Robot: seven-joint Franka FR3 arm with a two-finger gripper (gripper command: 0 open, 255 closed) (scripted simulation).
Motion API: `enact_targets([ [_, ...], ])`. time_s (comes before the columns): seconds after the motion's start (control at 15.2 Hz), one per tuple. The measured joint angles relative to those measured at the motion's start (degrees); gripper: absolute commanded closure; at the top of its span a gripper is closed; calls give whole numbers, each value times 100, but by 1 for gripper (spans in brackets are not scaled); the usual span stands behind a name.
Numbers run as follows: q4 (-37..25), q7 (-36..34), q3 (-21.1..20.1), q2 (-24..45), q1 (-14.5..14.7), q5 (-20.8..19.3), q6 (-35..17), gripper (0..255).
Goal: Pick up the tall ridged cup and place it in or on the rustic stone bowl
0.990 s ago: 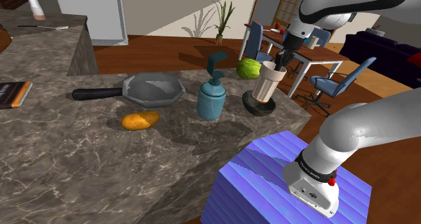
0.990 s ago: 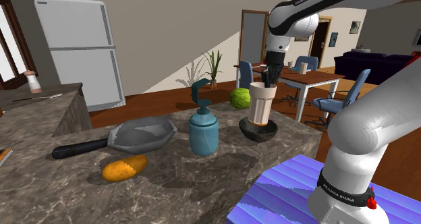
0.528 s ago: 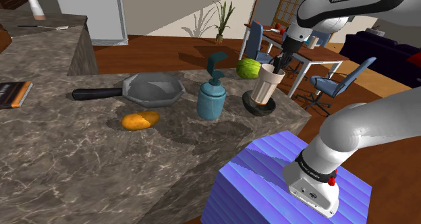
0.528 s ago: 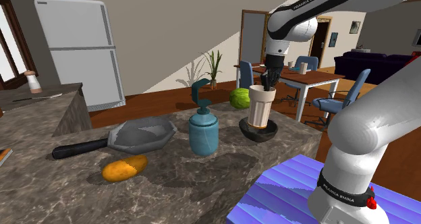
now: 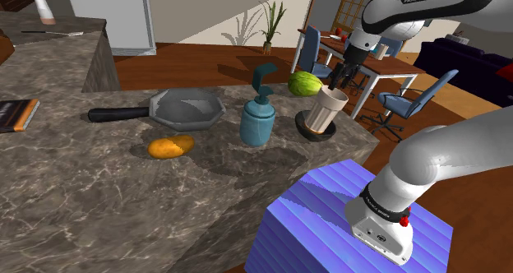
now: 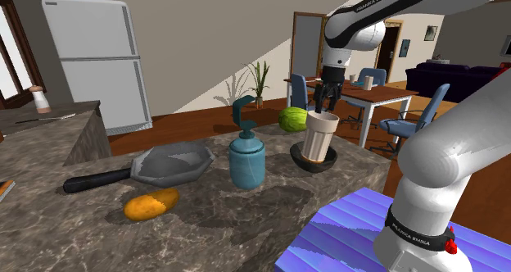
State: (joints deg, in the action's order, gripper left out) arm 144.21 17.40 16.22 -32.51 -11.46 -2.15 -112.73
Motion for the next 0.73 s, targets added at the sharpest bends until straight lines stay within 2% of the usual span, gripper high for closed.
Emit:
enact_targets([
  [0.26,-480,-27,-45,-131,-8,2,599,0],
  [0.73,-648,-12,-37,-117,-9,2,763,0],
])
